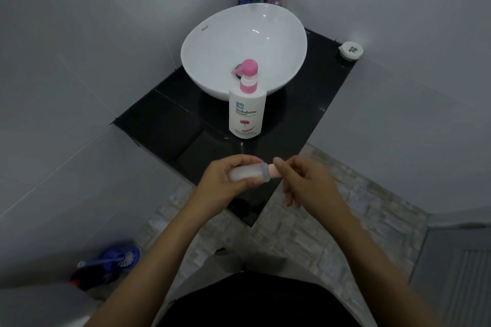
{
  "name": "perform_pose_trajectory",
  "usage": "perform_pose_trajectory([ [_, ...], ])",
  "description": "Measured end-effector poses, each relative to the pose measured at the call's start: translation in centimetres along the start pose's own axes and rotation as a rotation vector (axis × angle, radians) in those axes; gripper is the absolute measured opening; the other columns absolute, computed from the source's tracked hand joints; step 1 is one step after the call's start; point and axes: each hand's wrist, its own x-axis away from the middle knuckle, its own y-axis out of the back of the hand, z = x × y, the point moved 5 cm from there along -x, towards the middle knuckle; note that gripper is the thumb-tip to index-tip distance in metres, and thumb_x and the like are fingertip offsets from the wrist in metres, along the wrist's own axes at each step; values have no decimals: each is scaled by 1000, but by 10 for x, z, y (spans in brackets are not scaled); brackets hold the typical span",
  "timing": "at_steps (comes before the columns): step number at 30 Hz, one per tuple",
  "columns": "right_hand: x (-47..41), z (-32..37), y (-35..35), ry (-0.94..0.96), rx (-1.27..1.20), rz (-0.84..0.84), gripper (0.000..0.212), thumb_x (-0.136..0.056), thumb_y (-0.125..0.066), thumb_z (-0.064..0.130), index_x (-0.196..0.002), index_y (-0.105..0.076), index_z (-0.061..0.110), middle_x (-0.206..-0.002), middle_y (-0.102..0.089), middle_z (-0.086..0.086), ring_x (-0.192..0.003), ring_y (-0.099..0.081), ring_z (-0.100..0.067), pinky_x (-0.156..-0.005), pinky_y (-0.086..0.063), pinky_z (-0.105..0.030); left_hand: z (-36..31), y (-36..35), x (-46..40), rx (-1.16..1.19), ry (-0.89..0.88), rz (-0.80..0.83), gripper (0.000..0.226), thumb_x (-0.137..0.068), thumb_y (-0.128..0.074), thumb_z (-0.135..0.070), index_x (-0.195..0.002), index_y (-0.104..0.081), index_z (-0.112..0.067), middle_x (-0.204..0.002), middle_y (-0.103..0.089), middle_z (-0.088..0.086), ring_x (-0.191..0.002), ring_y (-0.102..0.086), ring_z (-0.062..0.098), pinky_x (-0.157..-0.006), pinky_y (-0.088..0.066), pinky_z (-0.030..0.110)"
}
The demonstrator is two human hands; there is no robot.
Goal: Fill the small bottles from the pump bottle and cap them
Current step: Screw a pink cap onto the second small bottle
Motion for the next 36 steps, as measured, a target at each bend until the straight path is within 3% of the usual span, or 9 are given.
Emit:
perform_pose_trajectory([
  [3,4,1,-3,64,-69,82,19,-89,-61,25,-106,-61,15,-83,-68,-3,-63,-68,-15,-52,-54,-24,2,1,1,10,11,-7,27,-79,-71,-16,-102,-67,-29,-103,-67,-11,-94,-63,1,-70,-52,15],
  [8,6,-10,-7,-43,4,-5,28,-90,-55,38,-87,-65,12,-61,-63,-2,-42,-55,-7,-43,-44,-16,10,-4,7,-16,30,20,26,-80,-71,-17,-103,-67,-28,-103,-68,-12,-97,-62,3,-77,-54,18],
  [12,11,-7,-8,27,-104,53,17,-89,-60,23,-104,-63,15,-79,-68,-4,-58,-65,-12,-49,-52,-23,16,-6,12,34,73,-9,25,-80,-70,-17,-102,-68,-28,-102,-68,-11,-94,-62,-1,-71,-51,11],
  [15,14,-10,-11,29,-86,50,14,-90,-60,14,-103,-64,13,-77,-67,0,-56,-63,-7,-47,-51,-20,17,-6,14,45,86,-18,25,-80,-70,-17,-103,-68,-27,-103,-68,-10,-94,-62,-1,-72,-50,11],
  [23,20,-18,-20,-23,-141,-23,17,-94,-53,22,-99,-64,10,-67,-64,0,-50,-57,-4,-43,-44,-16,21,-10,19,50,77,-35,30,-82,-68,-13,-112,-68,-16,-98,-67,-6,-84,-61,-9,-67,-47,7],
  [26,20,-21,-23,-35,-163,-42,17,-94,-54,21,-98,-65,9,-67,-65,-1,-49,-57,-4,-42,-45,-18,25,-12,20,2,60,-39,29,-82,-68,-17,-112,-68,-20,-104,-66,1,-87,-60,-6,-68,-46,6],
  [29,19,-23,-23,-18,-172,-63,15,-93,-57,19,-100,-66,10,-76,-67,0,-57,-62,-6,-47,-47,-19,30,-13,22,-81,22,-61,31,-82,-69,-23,-111,-64,-34,-109,-63,-6,-97,-54,-7,-75,-45,5],
  [34,5,-13,-17,212,239,-137,15,-91,-59,23,-104,-64,17,-91,-60,9,-74,-56,0,-63,-43,-10,37,-6,19,-204,8,-171,55,-79,-72,-26,-130,-53,-32,-118,-49,-23,-114,-43,-6,-91,-38,13],
  [36,-7,-14,-20,282,415,-130,19,-91,-58,24,-107,-63,14,-95,-58,7,-74,-49,3,-65,-36,-7,42,3,19,-210,36,-220,50,-80,-71,-27,-127,-55,-33,-115,-49,-24,-112,-46,-3,-89,-39,16],
])
